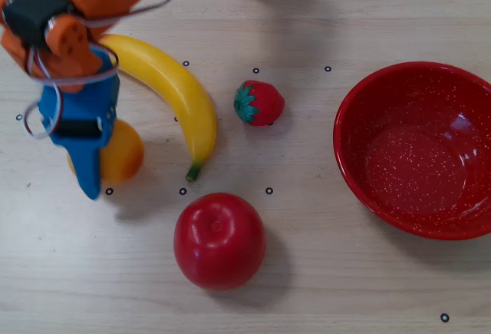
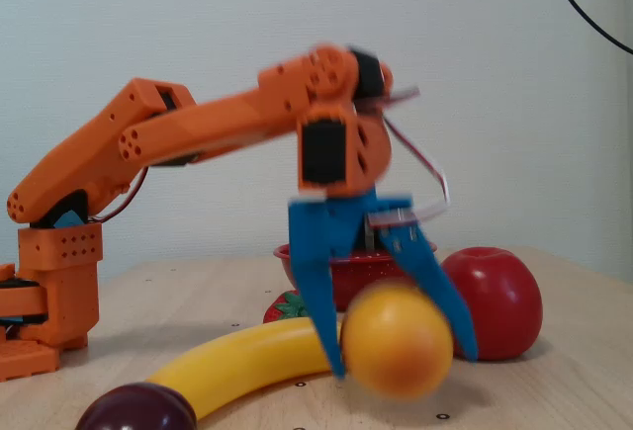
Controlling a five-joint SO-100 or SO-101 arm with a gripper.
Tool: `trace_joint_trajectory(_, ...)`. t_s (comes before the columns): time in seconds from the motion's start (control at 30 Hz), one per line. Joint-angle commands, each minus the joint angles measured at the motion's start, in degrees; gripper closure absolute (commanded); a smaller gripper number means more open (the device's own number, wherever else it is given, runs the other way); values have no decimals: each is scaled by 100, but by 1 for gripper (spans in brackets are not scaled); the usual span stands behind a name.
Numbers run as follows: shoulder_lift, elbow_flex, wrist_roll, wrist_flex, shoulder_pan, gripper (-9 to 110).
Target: Put the peach in the red bowl.
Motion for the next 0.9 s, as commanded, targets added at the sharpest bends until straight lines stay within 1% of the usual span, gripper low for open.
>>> trace_joint_trajectory(0.0,1591,-817,-211,352,-70,101)
trace_joint_trajectory(0.2,2821,-703,-756,554,290,101)
trace_joint_trajectory(0.4,4228,79,-1582,536,1011,101)
trace_joint_trajectory(0.63,5933,1784,-2672,229,2426,101)
trace_joint_trajectory(0.87,7409,3999,-3287,-765,3885,101)
